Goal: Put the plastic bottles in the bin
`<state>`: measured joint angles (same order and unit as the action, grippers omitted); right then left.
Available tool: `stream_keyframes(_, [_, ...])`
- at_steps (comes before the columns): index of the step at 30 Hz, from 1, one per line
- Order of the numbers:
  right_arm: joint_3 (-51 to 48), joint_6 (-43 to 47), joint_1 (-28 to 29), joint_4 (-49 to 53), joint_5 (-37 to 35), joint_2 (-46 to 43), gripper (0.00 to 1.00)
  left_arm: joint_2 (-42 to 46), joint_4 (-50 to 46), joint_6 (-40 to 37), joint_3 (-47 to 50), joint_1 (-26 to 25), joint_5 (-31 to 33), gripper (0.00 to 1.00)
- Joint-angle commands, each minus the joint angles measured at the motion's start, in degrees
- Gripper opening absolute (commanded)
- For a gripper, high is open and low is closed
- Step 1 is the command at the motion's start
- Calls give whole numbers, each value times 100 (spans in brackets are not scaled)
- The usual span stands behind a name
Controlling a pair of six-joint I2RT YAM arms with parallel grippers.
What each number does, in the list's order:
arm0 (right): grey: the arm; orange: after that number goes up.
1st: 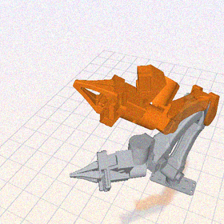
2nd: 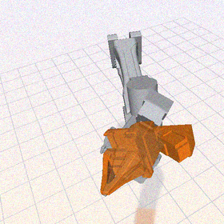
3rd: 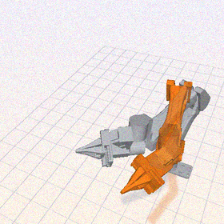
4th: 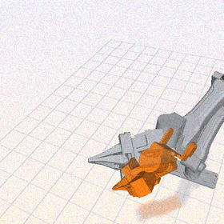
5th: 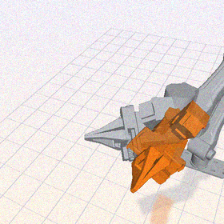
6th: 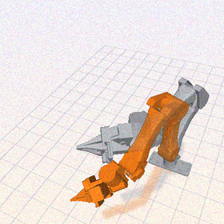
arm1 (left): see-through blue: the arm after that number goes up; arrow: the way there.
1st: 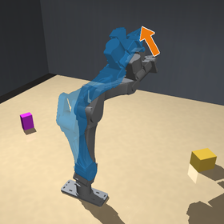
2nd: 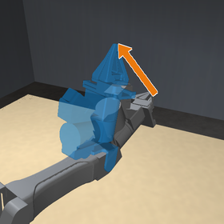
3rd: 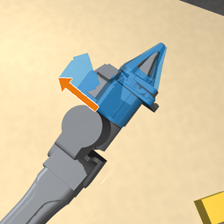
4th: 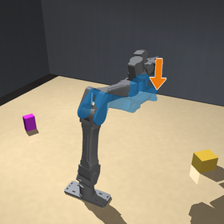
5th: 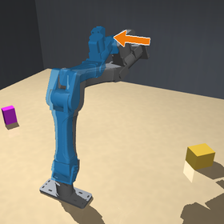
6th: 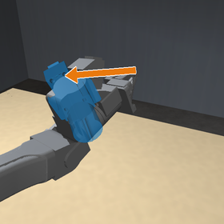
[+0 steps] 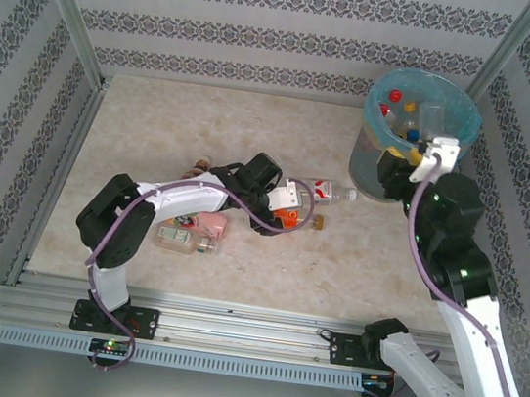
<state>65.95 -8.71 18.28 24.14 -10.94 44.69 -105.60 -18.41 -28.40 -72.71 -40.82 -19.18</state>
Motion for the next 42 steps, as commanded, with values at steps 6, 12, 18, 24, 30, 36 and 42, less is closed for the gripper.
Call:
stream_keyframes(6, [-293, -92, 72, 186, -366, -526, 48, -219, -150, -534, -27, -197, 92, 64])
stream_keyframes(12, [-395, -50, 71, 179, -418, -570, 48, -414, -418, -561, -60, -243, 75, 56])
stream_keyframes(18, [-375, -59, 73, 116, -371, -461, 48, -492, -366, -596, -72, -242, 83, 55])
stream_keyframes(24, [-416, -78, 71, 187, -415, -517, 49, -562, -357, -576, -76, -247, 90, 62])
stream_keyframes(30, [-439, -49, 72, 209, -470, -592, 49, -599, -122, -381, -32, -295, 148, 68])
stream_keyframes(36, [-424, -30, 78, 196, -454, -534, 49, -641, 13, -341, -67, -313, 194, 62])
stream_keyframes(42, [-384, -52, 70, 174, -402, -499, 49, -589, -108, -416, -81, -311, 236, 52])
